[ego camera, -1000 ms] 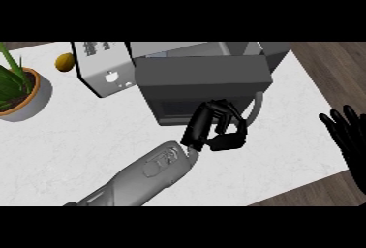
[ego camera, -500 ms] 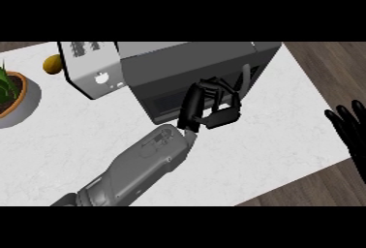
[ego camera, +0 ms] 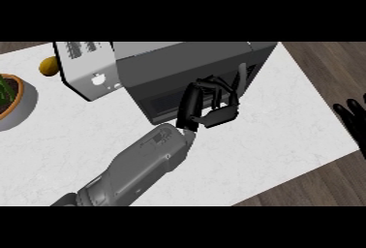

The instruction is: Pick up the milk, place it into the microwave and close the microwave

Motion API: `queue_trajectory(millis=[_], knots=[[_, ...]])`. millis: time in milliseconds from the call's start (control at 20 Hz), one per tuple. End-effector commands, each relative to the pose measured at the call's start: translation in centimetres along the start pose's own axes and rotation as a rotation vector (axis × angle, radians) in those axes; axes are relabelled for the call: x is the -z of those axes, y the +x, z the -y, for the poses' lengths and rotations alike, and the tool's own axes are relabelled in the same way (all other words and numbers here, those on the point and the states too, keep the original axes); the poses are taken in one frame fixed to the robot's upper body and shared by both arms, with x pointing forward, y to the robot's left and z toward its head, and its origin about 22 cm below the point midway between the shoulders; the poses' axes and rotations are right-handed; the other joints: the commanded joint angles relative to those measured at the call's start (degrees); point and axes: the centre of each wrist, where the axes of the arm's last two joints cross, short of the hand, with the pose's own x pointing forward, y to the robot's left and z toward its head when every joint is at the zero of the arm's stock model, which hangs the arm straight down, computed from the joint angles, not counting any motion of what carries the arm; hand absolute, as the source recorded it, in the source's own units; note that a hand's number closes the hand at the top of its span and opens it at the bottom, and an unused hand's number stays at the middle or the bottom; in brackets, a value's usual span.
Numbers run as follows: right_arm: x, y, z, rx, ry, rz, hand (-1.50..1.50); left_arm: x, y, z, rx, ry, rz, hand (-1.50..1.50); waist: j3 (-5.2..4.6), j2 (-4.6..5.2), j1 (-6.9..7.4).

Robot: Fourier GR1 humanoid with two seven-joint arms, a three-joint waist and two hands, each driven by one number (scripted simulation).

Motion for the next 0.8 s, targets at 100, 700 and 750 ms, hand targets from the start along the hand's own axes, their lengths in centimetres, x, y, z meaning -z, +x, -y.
queue_trajectory(millis=[100,700,750], knots=[[0.8,0.7,0.1,0.009,0.018,0.022,-1.50,1.8,0.5,-0.7,-0.006,0.034,0.036,1.50,-0.01,0.71,-0.32],[1.4,2.1,0.7,0.005,0.026,0.013,-1.50,2.0,0.1,-1.0,-0.013,0.065,0.059,1.50,0.08,0.90,-1.55],[1.4,2.3,1.1,0.000,0.012,0.018,-1.50,1.8,-0.2,-1.0,-0.003,0.061,0.069,1.50,0.12,0.82,-1.47]])
